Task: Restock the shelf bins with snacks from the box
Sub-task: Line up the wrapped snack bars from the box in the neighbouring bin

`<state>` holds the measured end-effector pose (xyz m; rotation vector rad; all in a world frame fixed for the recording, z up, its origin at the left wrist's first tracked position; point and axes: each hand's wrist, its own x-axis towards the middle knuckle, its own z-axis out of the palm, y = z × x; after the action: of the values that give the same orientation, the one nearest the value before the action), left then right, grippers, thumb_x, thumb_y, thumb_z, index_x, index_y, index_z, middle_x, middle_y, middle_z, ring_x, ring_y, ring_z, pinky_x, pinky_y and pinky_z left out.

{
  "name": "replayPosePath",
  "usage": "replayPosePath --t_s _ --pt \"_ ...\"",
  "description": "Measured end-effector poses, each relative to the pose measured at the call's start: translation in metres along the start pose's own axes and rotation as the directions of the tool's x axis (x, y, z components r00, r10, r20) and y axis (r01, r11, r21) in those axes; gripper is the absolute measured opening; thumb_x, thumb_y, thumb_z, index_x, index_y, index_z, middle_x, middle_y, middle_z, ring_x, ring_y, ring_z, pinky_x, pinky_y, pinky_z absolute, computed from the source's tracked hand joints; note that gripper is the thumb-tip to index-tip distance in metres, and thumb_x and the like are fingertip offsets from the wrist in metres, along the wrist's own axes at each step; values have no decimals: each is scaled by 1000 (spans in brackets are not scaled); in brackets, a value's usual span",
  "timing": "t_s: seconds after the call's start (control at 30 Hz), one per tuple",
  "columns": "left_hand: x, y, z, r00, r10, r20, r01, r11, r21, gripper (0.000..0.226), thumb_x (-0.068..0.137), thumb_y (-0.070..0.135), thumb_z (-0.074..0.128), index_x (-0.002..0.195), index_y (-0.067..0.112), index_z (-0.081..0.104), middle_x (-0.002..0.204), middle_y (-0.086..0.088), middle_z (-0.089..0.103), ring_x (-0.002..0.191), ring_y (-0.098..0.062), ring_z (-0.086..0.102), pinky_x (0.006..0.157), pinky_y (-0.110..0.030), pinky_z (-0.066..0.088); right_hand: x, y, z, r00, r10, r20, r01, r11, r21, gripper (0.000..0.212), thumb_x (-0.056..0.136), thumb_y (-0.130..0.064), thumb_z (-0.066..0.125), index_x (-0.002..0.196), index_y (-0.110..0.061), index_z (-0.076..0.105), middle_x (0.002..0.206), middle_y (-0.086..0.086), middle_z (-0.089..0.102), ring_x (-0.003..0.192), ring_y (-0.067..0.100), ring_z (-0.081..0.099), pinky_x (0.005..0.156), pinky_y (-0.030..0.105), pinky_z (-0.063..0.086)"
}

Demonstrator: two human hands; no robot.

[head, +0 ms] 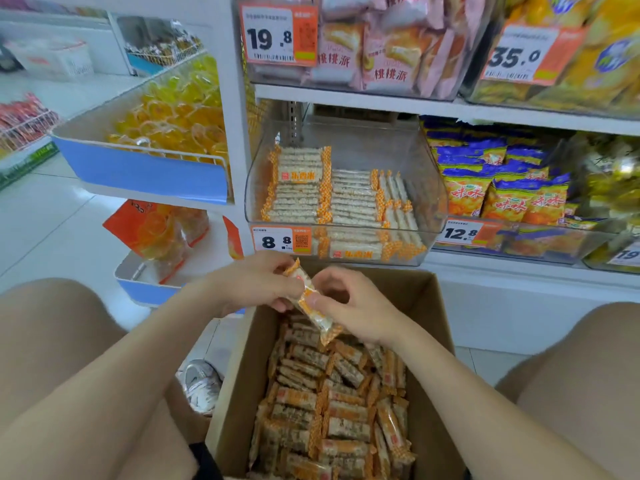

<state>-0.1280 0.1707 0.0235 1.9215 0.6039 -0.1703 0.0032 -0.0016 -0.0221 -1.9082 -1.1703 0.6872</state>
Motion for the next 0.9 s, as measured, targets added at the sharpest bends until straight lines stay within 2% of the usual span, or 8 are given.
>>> replayPosePath --t_s 0.1,0.23,0.37,0.43,0.47,0.53,0.73,0.9 --pt "-12 23 -21 989 98 -110 -107 991 -75 27 87 14 70 111 1 70 105 -20 73 85 -18 73 81 -30 61 -4 -30 -5 987 -128 -97 130 991 17 31 99 -26 65 129 -31 57 123 -18 65 119 -1 59 100 30 52" --pt "-17 50 -38 945 198 -259 -250 951 -184 35 95 24 76 128 20 66 109 -3 75 93 -15 76 87 -34 60 12 -52 -21 923 -205 -326 220 975 10 43 99 -22 67 139 -30 54 126 -20 65 116 -1 62 95 27 54" --pt "0 49 -59 694 356 -625 -281 934 220 25 97 30 70 120 28 63 108 8 58 94 -19 62 81 -31 52 63 -57 -52 839 -179 -514 139 984 -115 46 94 -23 70 137 -26 54 110 -24 62 101 -6 64 81 14 52" --pt "17 44 -64 612 396 -685 -125 903 411 33 97 26 67 128 17 56 118 1 50 112 -27 52 92 -38 43 97 -52 -68 835 -197 -515 37 952 -303 48 93 -27 68 138 -25 52 115 -16 63 114 7 61 95 29 50" --pt "24 44 -64 630 385 -675 -51 887 458 39 98 22 65 132 10 51 125 -8 48 118 -34 49 96 -42 40 114 -50 -74 861 -194 -470 -12 917 -399 50 93 -28 66 140 -25 50 123 -7 65 123 22 58 101 42 47" --pt "35 45 -63 719 304 -625 57 871 489 43 99 14 59 135 0 43 132 -20 47 121 -44 50 93 -49 42 145 -49 -79 922 -150 -356 -74 836 -544 51 93 -25 63 141 -25 44 131 5 64 126 35 51 102 49 41" --pt "55 37 -64 774 235 -588 219 772 597 35 92 7 57 122 4 39 113 -11 43 93 -34 54 62 -36 35 209 -46 -60 983 -160 -90 48 697 -715 47 95 -15 60 138 -23 44 139 8 58 128 34 47 101 46 36" --pt "64 31 -64 760 284 -585 236 718 655 46 89 9 57 131 6 38 111 -10 42 81 -26 49 49 -26 24 223 -38 -43 937 -205 -282 -59 704 -708 57 93 -10 60 146 -32 58 140 11 44 129 38 39 110 50 38"
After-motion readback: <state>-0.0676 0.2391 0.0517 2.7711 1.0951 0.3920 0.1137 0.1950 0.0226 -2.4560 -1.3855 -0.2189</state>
